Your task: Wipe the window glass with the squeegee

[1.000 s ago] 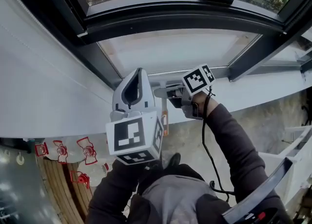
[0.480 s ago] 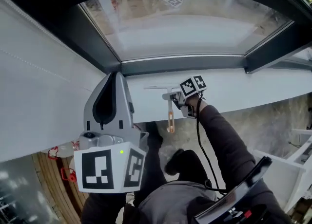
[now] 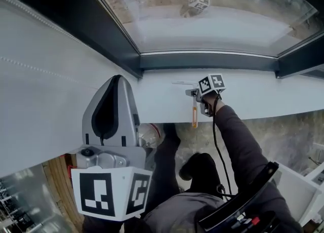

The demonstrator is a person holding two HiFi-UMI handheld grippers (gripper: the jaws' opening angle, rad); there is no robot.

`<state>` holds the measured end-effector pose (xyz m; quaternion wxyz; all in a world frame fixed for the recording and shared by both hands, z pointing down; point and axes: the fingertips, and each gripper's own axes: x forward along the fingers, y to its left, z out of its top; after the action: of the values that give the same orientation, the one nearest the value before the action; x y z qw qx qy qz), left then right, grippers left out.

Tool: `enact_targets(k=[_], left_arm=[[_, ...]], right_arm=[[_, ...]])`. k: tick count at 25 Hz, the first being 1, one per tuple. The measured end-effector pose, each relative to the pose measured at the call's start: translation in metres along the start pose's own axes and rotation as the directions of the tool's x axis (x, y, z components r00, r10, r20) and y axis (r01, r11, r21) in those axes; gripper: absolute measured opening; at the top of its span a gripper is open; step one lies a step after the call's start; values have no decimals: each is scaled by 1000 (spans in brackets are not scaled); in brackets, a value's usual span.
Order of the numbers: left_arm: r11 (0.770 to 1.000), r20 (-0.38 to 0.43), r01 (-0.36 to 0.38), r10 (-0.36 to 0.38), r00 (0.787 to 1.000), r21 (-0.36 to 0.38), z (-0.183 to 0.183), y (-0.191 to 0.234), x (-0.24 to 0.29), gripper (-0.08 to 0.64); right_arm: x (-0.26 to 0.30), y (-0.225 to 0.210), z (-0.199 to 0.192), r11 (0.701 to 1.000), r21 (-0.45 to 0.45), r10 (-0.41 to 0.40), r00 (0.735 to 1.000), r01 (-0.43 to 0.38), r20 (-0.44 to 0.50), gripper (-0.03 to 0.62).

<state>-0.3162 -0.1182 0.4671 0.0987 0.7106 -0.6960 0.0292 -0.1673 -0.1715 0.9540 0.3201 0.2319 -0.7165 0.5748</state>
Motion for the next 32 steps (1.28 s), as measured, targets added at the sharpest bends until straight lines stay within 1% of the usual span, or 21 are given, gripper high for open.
enact_targets(k=[1,2,5,7,9,11,12,13,14,15,17,18,20,22,23,24,26,27,29,30,32], left_arm=[[1000,-2,-1,1,1000,0,0,2,0,-5],[1000,-4,-1,1,1000,1,0,4,0,-5],[1000,-17,5,-5,1000,5,-1,8,3,-5],[1000,-23,8,-8,1000,14,-1,9,4,-5],[1000,-28,12,-11,1000,21,0,8,5,-5],[1000,-31,15,-14,999,24,1,5,5,-5],[1000,-32,17,-16,999,25,2,2,6,-5],[999,-32,20,-19,999,25,4,0,6,-5],[999,-33,25,-25,999,23,7,-4,6,-5],[999,-33,33,-33,999,19,11,-9,6,-5],[999,-26,51,-50,998,12,24,-22,1,-5],[998,-20,57,-57,998,10,34,-29,-4,-5],[998,-4,65,-65,998,10,57,-41,-16,-5],[997,18,76,-76,997,11,81,-54,-34,-5],[997,32,81,-81,996,15,92,-61,-45,-5],[996,48,82,-83,995,24,102,-68,-58,-5],[996,83,77,-81,993,48,123,-78,-81,-5],[995,98,77,-83,992,56,132,-82,-89,-5],[994,122,93,-99,988,54,144,-89,-97,-5],[993,133,104,-110,985,48,146,-94,-100,-5],[991,137,131,-134,981,34,142,-110,-109,-5]], right_arm=[[0,-4,-1,1000,0,-16,1000,16,-9,165],[0,-8,-1,999,0,-33,999,33,-14,193],[-5,-28,2,992,-4,-128,992,128,6,210],[-15,-51,5,973,-4,-231,972,231,43,213],[-31,-77,9,938,-5,-344,934,346,97,213],[-55,-101,15,887,-3,-454,874,461,173,213],[-68,-107,20,870,8,-482,848,492,220,213],[-83,-104,26,869,22,-481,832,495,275,212],[-98,-93,33,882,30,-452,825,471,339,210],[-115,-74,41,904,25,-399,821,427,408,210],[-157,-16,56,949,-28,-248,801,314,545,172],[-183,21,62,963,-71,-167,780,261,603,172],[-246,102,69,969,-169,-11,719,179,695,158],[-318,183,64,953,-269,122,634,140,763,127],[-355,219,56,939,-312,173,586,144,792,112],[-391,249,44,923,-346,208,538,169,817,90],[-457,295,22,882,-386,237,456,268,858,86],[-485,311,15,859,-394,240,423,327,874,86],[-529,334,7,817,-397,246,369,419,896,86],[-546,342,5,804,-397,254,348,442,902,86],[-574,352,-3,794,-398,271,319,459,908,86]])
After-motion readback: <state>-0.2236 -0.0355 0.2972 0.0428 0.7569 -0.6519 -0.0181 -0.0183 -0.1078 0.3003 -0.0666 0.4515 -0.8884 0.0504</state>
